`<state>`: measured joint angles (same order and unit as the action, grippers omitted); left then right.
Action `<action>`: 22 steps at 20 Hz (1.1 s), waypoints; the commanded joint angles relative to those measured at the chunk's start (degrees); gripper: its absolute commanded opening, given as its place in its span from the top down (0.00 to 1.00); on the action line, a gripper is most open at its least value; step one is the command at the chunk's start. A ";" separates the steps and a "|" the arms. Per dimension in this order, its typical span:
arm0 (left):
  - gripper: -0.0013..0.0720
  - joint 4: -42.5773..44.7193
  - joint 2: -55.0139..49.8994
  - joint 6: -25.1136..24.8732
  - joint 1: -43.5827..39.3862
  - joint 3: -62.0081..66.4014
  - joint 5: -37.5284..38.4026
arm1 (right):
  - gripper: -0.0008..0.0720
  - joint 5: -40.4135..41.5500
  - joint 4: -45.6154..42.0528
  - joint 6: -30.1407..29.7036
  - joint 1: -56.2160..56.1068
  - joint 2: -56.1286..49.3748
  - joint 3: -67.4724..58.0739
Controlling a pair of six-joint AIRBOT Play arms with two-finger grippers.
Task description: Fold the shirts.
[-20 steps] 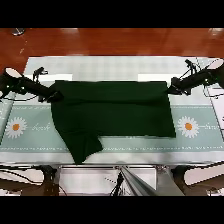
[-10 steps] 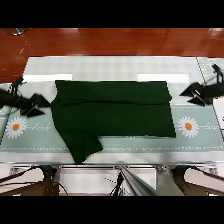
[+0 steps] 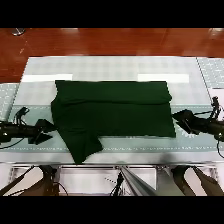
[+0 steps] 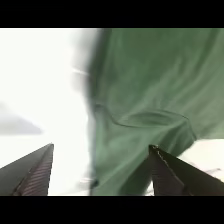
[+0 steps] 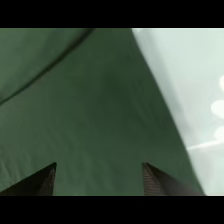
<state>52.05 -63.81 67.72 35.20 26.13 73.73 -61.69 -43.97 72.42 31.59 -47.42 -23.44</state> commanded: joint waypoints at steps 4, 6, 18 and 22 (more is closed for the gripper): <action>0.02 -7.72 0.02 -5.62 -7.56 -7.34 -6.56 | 0.15 1.20 3.48 -0.55 0.26 2.16 3.15; 0.03 -9.66 -0.09 -5.97 -12.07 -7.39 -8.81 | 0.15 3.54 2.82 0.09 0.52 2.16 2.84; 0.95 -9.68 -0.07 -5.97 -16.65 -7.37 -10.08 | 0.15 -7.19 -15.58 5.92 7.78 -12.57 -2.38; 0.95 -9.68 -0.07 -5.92 -16.65 -7.37 -10.08 | 0.15 -8.39 -17.11 5.92 2.49 -16.55 -2.38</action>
<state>42.63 -63.92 61.82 18.59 18.76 63.40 -69.21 -58.63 78.35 37.01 -61.14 -25.80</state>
